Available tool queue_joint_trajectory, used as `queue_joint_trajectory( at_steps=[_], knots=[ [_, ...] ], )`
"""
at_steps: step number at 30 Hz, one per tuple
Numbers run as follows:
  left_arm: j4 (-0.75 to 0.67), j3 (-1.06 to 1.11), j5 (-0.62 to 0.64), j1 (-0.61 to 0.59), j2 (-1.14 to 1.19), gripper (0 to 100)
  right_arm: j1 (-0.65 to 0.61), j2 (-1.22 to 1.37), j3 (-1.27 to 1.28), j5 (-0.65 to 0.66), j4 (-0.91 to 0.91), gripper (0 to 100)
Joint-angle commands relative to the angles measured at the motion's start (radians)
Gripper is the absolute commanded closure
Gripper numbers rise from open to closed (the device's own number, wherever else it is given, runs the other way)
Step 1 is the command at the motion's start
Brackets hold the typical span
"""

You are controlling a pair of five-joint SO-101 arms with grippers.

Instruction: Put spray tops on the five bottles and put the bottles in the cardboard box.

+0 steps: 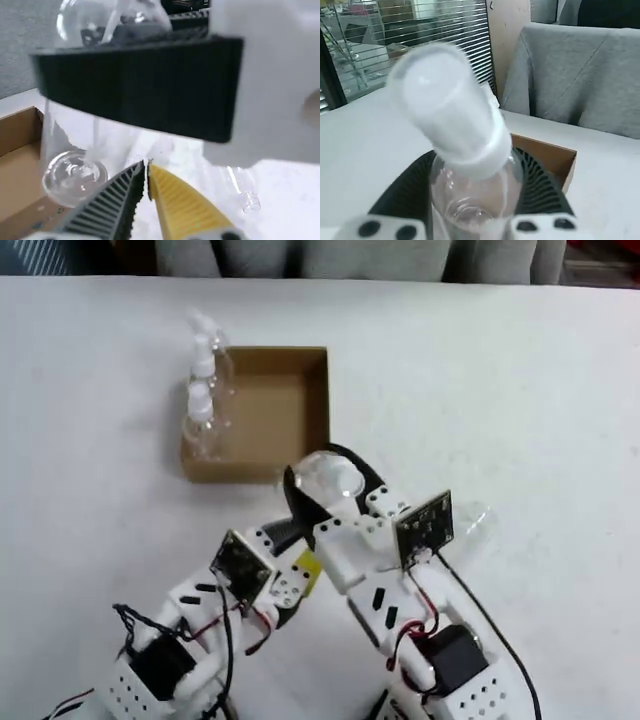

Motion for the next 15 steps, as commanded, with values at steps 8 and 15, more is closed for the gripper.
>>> queue_joint_trajectory(
  at_steps=[8,15],
  knots=[
    [0.253,-0.114,-0.014,-0.383,-0.01,98,0.127,0.111,-0.049,-0.009,-0.217,98.4],
    [0.17,0.003,-0.014,-0.783,-0.01,98,0.193,0.503,-0.152,-0.009,-0.446,98.4]
  ],
)
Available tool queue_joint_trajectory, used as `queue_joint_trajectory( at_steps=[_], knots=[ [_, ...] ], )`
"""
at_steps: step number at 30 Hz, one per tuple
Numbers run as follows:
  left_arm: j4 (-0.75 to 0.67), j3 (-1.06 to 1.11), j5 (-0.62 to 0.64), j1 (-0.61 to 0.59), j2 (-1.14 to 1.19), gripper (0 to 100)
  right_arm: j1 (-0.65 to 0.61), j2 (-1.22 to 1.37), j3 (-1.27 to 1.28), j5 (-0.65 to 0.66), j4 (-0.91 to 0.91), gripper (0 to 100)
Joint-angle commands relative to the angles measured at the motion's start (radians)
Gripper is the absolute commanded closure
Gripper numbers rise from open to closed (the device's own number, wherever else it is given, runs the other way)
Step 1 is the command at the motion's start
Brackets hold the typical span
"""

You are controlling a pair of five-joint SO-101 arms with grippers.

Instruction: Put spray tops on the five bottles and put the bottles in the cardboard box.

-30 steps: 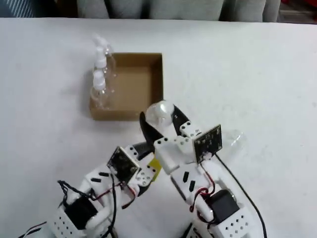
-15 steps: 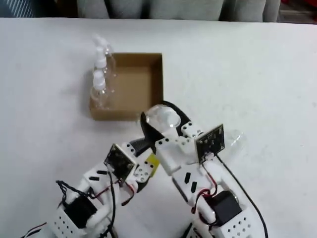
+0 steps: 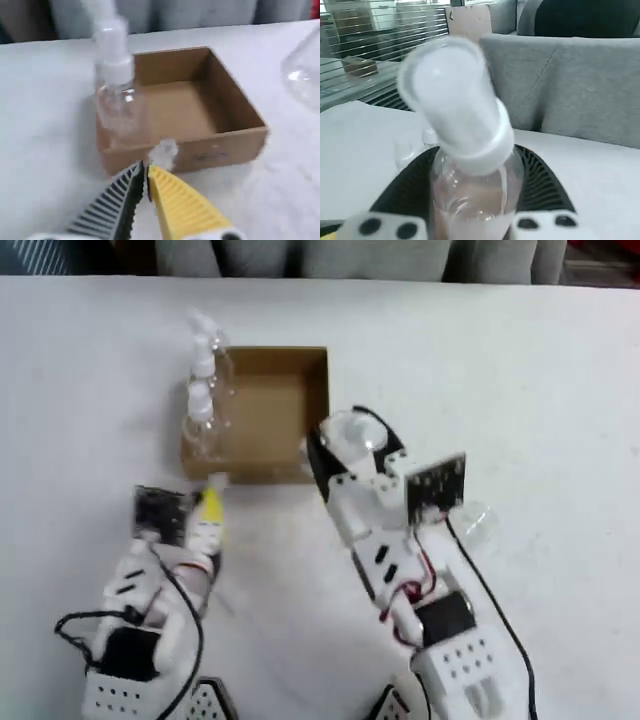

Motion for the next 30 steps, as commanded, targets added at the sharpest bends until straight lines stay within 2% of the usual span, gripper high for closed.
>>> queue_joint_trajectory(
  at_steps=[1,5,11,21,30],
  knots=[
    [-0.118,0.075,-0.012,-0.229,-0.01,98,0.036,0.213,-0.109,-0.009,-0.134,98.4],
    [-0.164,0.094,-0.012,-0.34,-0.008,98,0.041,0.449,-0.183,0.052,-0.257,98.3],
    [-0.166,0.094,-0.012,-0.357,-0.008,98,0.042,0.816,-0.318,0.224,-0.418,98.3],
    [-0.166,0.094,-0.014,-0.357,-0.008,98,0.041,1.27,-0.615,0.227,-0.627,98.3],
    [-0.166,0.094,-0.014,-0.357,-0.008,98,0.042,1.535,-0.861,0.227,-0.63,98.3]
  ],
)
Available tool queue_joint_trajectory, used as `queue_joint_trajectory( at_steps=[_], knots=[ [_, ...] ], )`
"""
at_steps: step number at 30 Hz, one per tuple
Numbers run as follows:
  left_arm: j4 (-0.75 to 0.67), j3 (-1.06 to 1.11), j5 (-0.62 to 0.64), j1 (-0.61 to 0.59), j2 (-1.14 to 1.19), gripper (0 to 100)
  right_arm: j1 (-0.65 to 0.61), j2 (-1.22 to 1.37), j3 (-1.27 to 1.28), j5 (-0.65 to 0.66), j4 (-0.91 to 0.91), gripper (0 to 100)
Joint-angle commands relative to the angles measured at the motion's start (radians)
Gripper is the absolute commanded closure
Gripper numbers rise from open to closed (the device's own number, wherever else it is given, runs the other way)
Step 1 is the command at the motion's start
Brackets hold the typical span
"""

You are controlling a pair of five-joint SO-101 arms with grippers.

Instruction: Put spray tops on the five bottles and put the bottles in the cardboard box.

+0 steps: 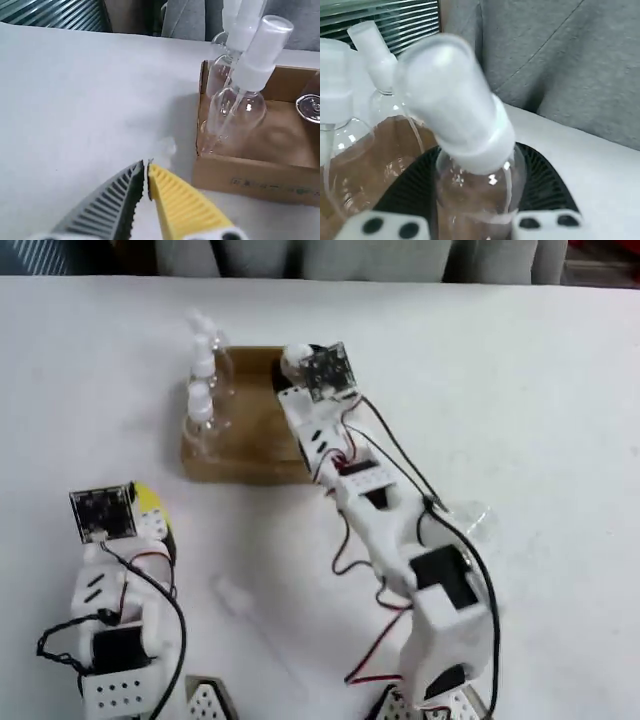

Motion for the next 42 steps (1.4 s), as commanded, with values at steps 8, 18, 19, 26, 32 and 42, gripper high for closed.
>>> queue_joint_trajectory(
  at_steps=[8,18,19,26,32,42],
  knots=[
    [-0.034,-0.002,-0.012,-0.012,-0.008,98,0.012,0.133,-0.206,0.009,-0.021,98.4],
    [-0.034,-0.002,-0.012,-0.012,-0.008,98,0.013,0.105,-0.307,-0.048,0.291,98.5],
    [-0.034,-0.002,-0.012,-0.012,-0.008,98,0.021,0.107,-0.324,-0.063,0.334,98.5],
    [-0.032,-0.002,-0.012,-0.012,-0.008,98,0.044,0.11,-0.333,-0.115,0.39,98.5],
    [-0.032,-0.002,-0.012,-0.012,-0.008,98,0.044,0.122,-0.311,-0.115,0.387,98.4],
    [-0.032,-0.002,-0.012,-0.012,-0.008,98,0.036,0.2,-0.319,-0.112,0.387,98.2]
  ],
)
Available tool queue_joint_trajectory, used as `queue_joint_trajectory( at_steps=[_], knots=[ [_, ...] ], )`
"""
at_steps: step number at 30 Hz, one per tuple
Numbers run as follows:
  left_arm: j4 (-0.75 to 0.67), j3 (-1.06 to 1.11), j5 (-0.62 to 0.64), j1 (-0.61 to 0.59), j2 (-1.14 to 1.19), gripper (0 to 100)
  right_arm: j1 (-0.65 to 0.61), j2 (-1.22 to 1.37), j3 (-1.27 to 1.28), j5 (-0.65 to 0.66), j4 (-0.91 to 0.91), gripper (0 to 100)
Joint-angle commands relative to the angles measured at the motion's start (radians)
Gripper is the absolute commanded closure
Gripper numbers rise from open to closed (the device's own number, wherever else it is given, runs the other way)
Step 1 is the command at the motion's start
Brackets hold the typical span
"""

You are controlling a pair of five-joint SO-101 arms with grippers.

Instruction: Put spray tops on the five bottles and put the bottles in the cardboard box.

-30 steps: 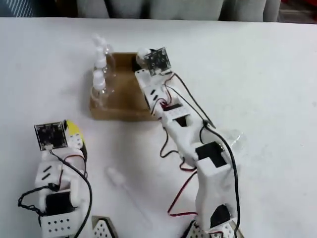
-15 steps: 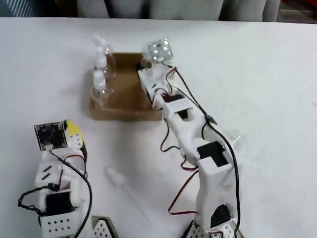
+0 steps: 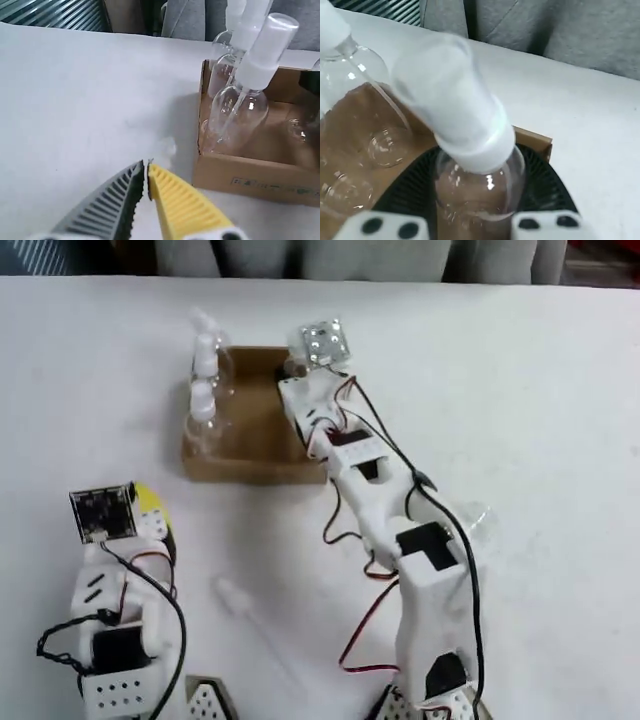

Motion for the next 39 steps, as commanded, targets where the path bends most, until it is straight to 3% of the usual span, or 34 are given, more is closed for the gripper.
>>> queue_joint_trajectory(
  at_steps=[1,10,17,32,39],
  knots=[
    [-0.032,-0.002,-0.012,-0.012,-0.008,98,0.008,0.001,-0.015,-0.006,0.008,98.1],
    [-0.032,-0.002,-0.012,-0.013,-0.008,98,-0.005,0.008,-0.009,-0.003,0.013,97.1],
    [-0.032,-0.002,-0.012,-0.015,-0.008,98,-0.007,0.012,-0.006,-0.003,0.015,79.4],
    [-0.034,-0.002,-0.012,-0.016,-0.008,98,-0.044,0.005,-0.006,-0.002,0.013,78.9],
    [-0.034,-0.002,-0.012,-0.016,-0.008,98,-0.044,0.012,-0.006,-0.002,0.013,69.3]
  ],
)
